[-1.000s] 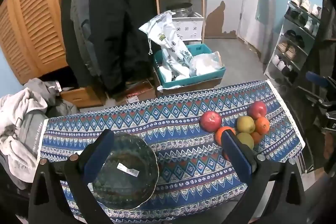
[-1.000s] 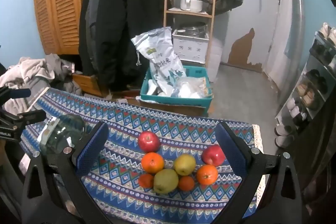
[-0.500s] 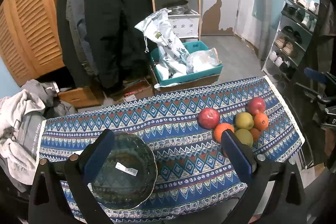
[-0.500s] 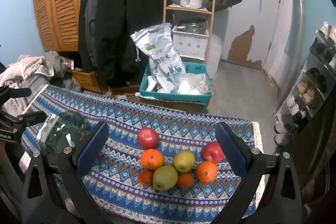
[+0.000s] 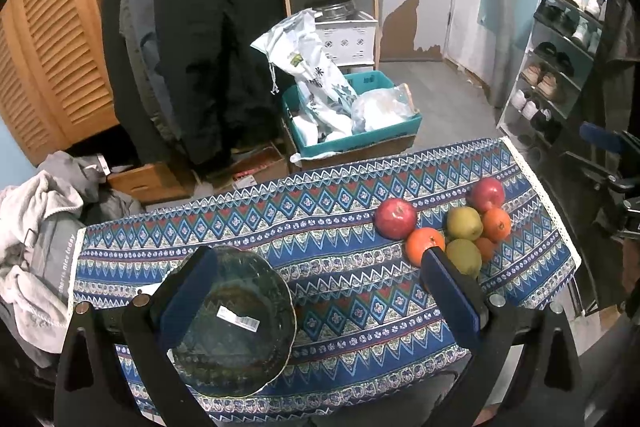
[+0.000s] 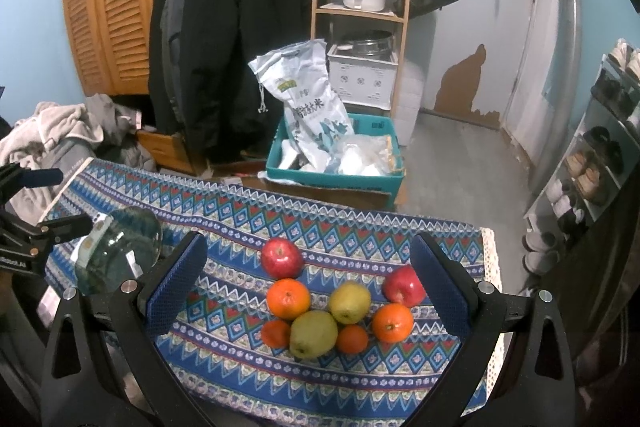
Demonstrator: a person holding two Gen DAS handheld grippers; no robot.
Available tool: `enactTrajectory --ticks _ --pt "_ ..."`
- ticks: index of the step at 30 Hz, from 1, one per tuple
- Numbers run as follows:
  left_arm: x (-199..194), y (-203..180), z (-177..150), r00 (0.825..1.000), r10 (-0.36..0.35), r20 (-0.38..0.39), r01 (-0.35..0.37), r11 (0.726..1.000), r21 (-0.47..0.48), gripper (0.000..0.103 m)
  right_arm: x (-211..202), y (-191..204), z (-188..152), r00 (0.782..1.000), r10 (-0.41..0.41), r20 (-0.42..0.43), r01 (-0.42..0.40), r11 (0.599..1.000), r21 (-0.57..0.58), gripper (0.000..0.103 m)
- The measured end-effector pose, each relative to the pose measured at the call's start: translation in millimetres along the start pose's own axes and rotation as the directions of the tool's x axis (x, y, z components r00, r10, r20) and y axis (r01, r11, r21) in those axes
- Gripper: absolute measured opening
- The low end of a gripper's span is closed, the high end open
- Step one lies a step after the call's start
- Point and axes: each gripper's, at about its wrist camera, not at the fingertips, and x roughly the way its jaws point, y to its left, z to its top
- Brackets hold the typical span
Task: Organize fruits
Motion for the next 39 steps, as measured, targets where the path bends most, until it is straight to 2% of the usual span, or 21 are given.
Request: enactTrajectory --ticks 13,39 --pt "0.0 1.1 2.3 1.0 0.006 0.005 -0.006 1.0 0.001 0.102 -3.0 0.3 1.3 1.0 0.014 0.02 -0.014 1.0 -0.002 0.099" --pt "0.0 2.9 -0.2 1.0 0.013 0.008 -0.013 1.0 -0.014 0.102 0.3 -2.0 1.1 0.999 0.043 0.001 -0.043 0.999 0.022 0.099"
